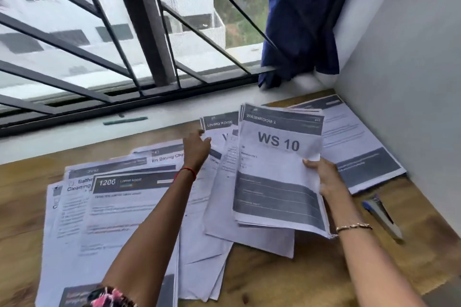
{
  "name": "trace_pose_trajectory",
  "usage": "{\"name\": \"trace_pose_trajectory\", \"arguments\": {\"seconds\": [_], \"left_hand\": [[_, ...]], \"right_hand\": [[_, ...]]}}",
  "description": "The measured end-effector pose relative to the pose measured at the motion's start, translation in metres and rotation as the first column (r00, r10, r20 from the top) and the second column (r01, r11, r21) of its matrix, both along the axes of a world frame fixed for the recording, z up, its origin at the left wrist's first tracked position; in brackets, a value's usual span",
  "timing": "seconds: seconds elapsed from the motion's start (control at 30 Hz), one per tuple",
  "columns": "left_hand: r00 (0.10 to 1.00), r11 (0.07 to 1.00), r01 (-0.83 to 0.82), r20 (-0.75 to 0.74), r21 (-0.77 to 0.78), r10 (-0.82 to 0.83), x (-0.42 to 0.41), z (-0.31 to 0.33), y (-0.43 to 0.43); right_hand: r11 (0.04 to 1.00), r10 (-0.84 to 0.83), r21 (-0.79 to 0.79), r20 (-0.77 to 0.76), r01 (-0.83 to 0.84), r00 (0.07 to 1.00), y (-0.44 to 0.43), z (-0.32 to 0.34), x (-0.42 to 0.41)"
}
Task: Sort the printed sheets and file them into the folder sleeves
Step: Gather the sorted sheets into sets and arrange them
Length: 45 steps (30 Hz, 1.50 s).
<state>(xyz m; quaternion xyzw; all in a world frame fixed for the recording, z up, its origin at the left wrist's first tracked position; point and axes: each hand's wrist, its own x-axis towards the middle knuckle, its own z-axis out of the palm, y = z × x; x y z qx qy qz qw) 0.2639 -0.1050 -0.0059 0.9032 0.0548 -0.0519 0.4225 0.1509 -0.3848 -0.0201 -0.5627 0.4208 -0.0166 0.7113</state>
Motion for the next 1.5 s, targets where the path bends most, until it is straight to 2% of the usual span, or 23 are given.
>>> {"name": "trace_pose_trajectory", "arguments": {"seconds": [0.17, 0.33, 0.53, 0.73, 0.9, 1.13, 1.23, 1.4, 1.5], "left_hand": [[0.994, 0.971, -0.049, -0.083, 0.233, 0.070, 0.032, -0.016, -0.015], [0.985, 0.931, -0.108, -0.088, 0.348, 0.147, 0.043, -0.018, -0.029], [0.984, 0.969, -0.170, -0.028, 0.177, 0.177, 0.050, -0.019, -0.035], [0.951, 0.968, -0.172, 0.225, -0.182, 0.212, 0.046, 0.002, -0.029], [0.833, 0.945, -0.123, 0.486, -0.303, 0.264, 0.046, 0.036, -0.022], [0.625, 0.926, -0.024, 0.717, -0.376, 0.307, 0.034, 0.102, -0.002], [0.526, 0.901, -0.052, 0.756, -0.430, 0.391, 0.029, 0.129, 0.015], [0.302, 0.819, -0.134, 0.764, -0.558, 0.570, 0.024, 0.175, 0.068], [0.262, 0.768, -0.131, 0.725, -0.627, 0.637, 0.014, 0.198, 0.104]], "right_hand": [[0.996, -0.021, 0.082, 0.007, 0.020, 1.000, -0.023, -0.009, 0.018], [0.986, 0.002, 0.168, 0.075, -0.014, 0.997, -0.026, -0.009, 0.038], [0.971, 0.033, 0.233, 0.134, -0.063, 0.990, -0.024, -0.009, 0.048], [0.954, 0.006, 0.295, 0.185, -0.061, 0.983, -0.022, -0.005, 0.046], [0.956, 0.006, 0.284, 0.213, -0.068, 0.977, -0.015, 0.005, 0.045], [0.971, -0.036, 0.238, 0.277, -0.033, 0.960, -0.001, 0.027, 0.038], [0.976, -0.027, 0.216, 0.293, -0.038, 0.956, 0.006, 0.037, 0.033], [0.987, 0.001, 0.153, 0.293, -0.047, 0.956, 0.018, 0.052, 0.023], [0.991, 0.032, 0.115, 0.290, -0.068, 0.956, 0.030, 0.059, 0.017]]}}
